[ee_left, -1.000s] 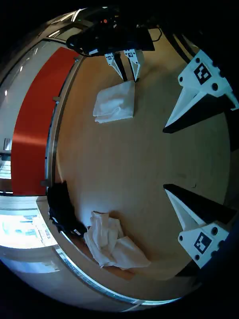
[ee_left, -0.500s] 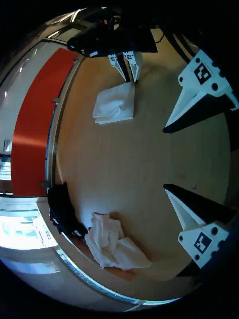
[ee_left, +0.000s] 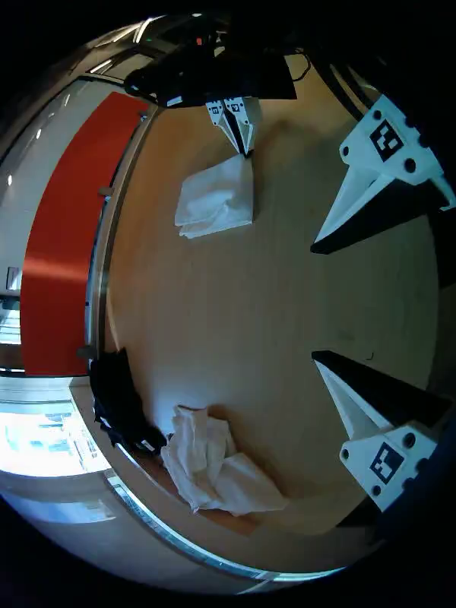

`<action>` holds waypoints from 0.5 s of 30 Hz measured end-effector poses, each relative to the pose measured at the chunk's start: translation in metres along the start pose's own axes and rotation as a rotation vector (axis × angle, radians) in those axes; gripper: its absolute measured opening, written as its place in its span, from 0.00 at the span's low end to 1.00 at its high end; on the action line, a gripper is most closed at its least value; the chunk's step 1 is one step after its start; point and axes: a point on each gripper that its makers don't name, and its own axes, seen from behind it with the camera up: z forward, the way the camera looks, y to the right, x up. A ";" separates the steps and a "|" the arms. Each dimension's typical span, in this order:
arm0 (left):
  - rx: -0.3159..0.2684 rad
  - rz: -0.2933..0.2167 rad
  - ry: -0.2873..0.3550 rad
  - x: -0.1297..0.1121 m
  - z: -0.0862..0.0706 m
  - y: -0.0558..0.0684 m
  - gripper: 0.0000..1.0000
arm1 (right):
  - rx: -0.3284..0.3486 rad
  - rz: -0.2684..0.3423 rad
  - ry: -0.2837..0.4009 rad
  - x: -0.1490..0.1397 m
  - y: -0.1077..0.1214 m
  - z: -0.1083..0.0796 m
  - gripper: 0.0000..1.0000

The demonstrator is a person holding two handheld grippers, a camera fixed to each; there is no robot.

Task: Fold towel

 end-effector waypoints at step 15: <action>-0.019 0.022 0.040 0.024 0.000 0.006 0.94 | -0.062 -0.066 0.122 0.066 0.027 -0.045 0.03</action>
